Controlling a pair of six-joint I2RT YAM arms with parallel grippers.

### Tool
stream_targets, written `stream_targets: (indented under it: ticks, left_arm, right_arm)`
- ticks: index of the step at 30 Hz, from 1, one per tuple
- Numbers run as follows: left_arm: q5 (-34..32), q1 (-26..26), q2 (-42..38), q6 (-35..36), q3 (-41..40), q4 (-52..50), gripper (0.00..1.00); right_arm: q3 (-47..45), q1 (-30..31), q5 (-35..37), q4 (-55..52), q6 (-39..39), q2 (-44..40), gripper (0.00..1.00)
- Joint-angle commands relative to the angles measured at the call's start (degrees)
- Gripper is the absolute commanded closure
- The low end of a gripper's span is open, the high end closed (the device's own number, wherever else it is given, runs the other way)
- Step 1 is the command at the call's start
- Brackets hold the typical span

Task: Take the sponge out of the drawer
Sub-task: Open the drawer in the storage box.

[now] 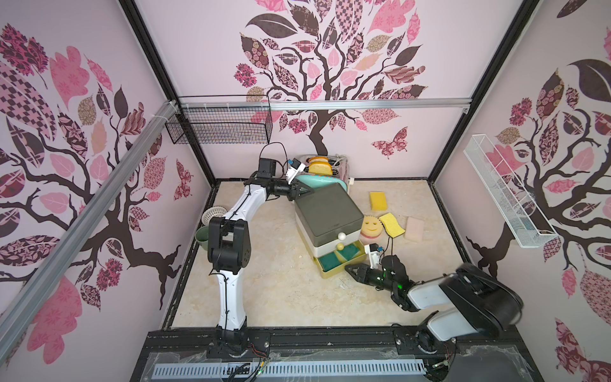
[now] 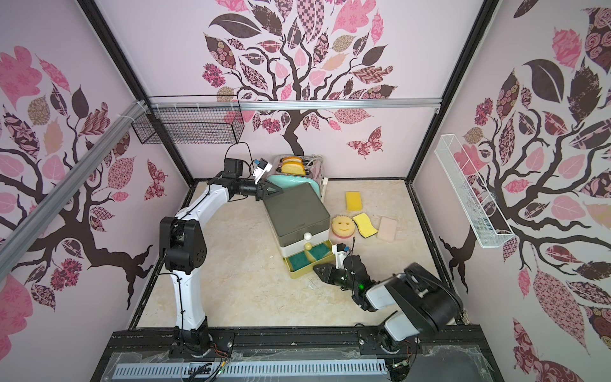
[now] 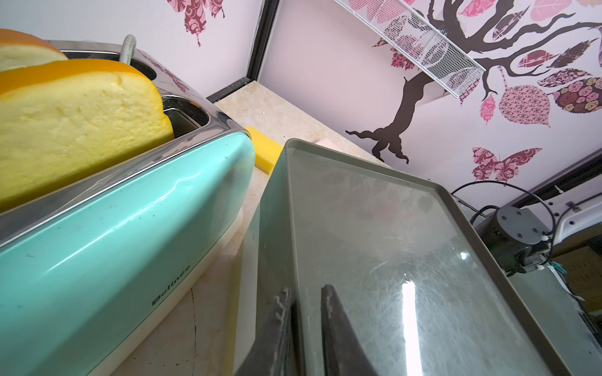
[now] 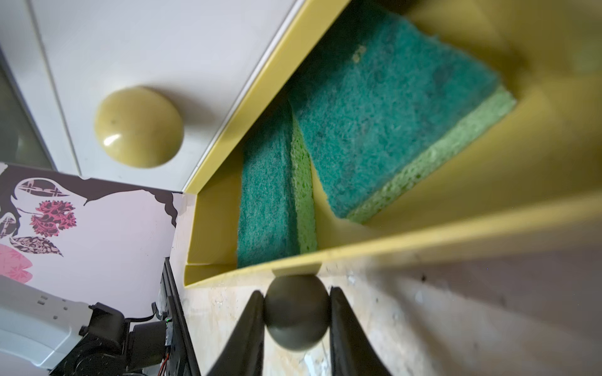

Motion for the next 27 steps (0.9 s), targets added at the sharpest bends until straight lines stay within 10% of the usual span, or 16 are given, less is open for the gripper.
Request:
stream_targets:
  ticks: [1,22,27]
  left_arm:
    - [-2.56,0.36,3.87,1.50,-2.98,-4.62,0.80]
    - [-2.95,0.52,4.28,1.88,-2.58,-5.13,0.80]
    - [-2.91,0.29,4.60,1.71,-2.52,-5.01,0.80]
  right_arm:
    - [2.37,1.20,2.82,-25.24,-4.37,-13.93,0.83]
    - [-2.52,6.32,3.90,-55.59,0.73,-37.07,0.87]
    - [-1.32,6.54,2.84,-57.87,-0.76,-37.97,0.45]
